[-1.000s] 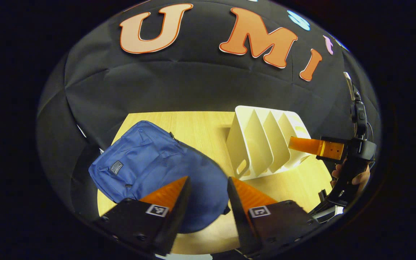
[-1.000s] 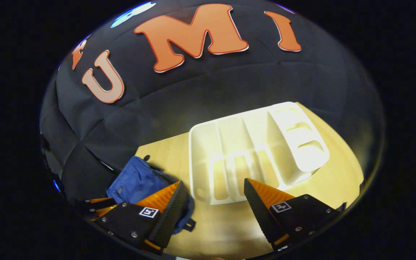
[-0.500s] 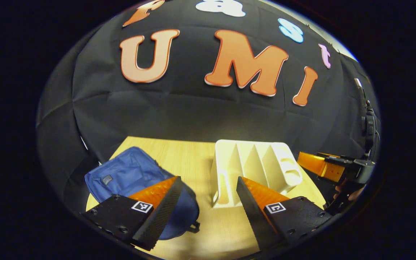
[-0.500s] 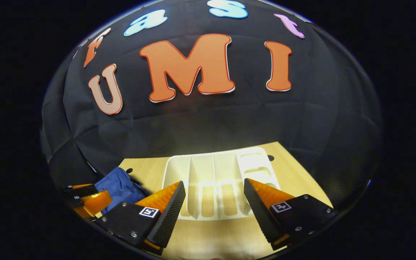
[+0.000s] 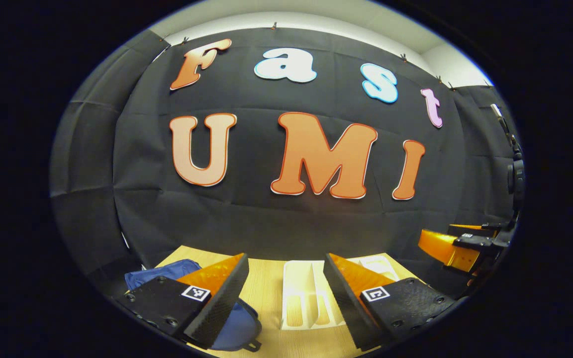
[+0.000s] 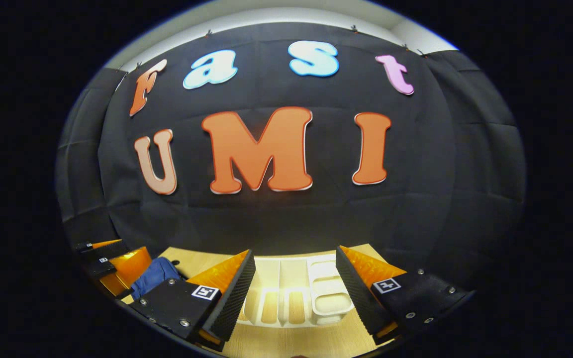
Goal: Open the schoolbag, grab two books from the bookshelf and put them into the schoolbag.
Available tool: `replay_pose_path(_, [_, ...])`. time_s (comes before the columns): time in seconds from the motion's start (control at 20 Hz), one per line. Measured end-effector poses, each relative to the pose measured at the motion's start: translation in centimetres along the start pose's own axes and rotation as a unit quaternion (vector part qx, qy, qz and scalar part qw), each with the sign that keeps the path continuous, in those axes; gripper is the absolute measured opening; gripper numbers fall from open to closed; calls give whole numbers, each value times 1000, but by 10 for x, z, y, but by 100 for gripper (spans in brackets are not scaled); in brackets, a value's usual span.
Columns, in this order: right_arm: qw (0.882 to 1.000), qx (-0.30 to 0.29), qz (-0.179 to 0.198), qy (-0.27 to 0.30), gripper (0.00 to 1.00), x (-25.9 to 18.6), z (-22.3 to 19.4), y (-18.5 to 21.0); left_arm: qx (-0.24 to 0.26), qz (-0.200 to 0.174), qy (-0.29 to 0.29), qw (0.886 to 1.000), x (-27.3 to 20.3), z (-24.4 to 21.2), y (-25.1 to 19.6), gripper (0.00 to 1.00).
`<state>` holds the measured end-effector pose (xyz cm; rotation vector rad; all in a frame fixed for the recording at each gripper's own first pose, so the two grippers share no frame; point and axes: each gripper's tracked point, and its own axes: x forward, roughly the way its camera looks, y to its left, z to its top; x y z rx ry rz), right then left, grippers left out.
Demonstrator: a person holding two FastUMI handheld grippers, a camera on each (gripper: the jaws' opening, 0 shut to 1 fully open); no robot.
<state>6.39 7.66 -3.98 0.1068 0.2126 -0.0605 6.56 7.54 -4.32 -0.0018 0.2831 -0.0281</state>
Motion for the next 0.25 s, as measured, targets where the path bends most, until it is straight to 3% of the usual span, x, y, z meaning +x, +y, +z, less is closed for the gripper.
replay_pose_path(0.15, [1000, -3, -2, -12, 100, -6, 3, 1, 14, 3, -43, 999, -12, 20, -9, 93])
replay_pose_path(0.25, [1000, -2, 10, -3, 96, -9, -6, 10, 20, -5, -72, 997, -20, 33, -18, 95])
